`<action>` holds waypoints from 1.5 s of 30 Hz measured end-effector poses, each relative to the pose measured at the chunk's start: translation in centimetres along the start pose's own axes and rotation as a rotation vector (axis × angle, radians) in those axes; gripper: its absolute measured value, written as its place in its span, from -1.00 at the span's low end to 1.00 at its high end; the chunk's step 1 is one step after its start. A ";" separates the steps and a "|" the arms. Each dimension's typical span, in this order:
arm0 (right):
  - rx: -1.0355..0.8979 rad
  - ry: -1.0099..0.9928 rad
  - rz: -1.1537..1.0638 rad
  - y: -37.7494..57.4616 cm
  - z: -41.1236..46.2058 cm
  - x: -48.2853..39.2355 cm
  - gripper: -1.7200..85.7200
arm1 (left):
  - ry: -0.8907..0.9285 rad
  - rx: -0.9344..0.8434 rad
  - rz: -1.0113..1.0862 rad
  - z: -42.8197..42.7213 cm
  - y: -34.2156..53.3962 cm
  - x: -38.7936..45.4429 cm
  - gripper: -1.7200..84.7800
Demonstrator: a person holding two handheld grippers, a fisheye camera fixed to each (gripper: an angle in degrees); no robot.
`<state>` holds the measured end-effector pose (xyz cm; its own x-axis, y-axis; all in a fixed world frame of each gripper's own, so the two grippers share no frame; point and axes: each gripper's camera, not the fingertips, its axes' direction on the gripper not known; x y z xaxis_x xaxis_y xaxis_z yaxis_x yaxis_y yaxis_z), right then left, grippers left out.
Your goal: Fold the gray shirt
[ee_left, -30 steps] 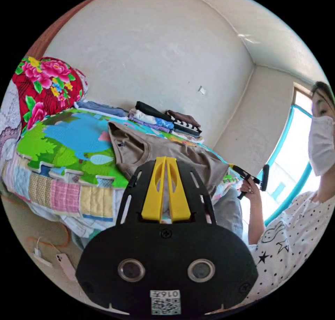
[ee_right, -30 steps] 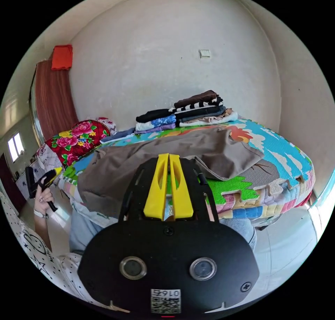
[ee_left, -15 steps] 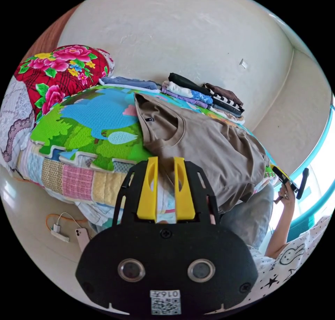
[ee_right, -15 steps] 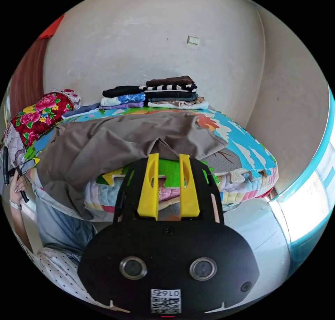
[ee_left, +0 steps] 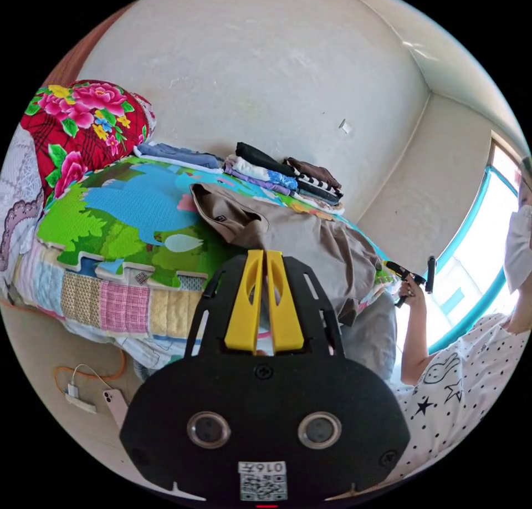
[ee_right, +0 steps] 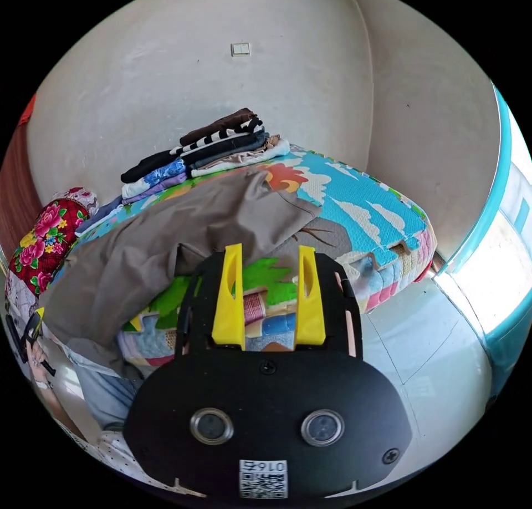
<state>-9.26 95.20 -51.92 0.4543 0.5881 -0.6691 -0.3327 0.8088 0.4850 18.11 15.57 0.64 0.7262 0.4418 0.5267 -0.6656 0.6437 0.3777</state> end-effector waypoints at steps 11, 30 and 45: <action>-0.129 0.181 -0.191 -3.1 7.1 -2.2 -0.90 | -0.031 -0.004 0.023 0.4 -1.0 -0.5 -0.98; 0.570 0.117 -0.167 -0.3 -8.3 2.8 -0.96 | -0.051 0.361 0.194 -8.2 -6.5 -0.5 -0.98; 0.163 0.354 -0.728 -34.2 12.5 -13.8 -0.96 | -0.232 -0.123 0.193 13.1 -45.9 -5.0 -0.98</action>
<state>6.20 59.47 -52.26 0.2138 -0.0970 -0.9720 0.0812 0.9934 -0.0813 42.79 -24.37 -9.32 0.5205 0.4182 0.7444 -0.7513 0.6386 0.1666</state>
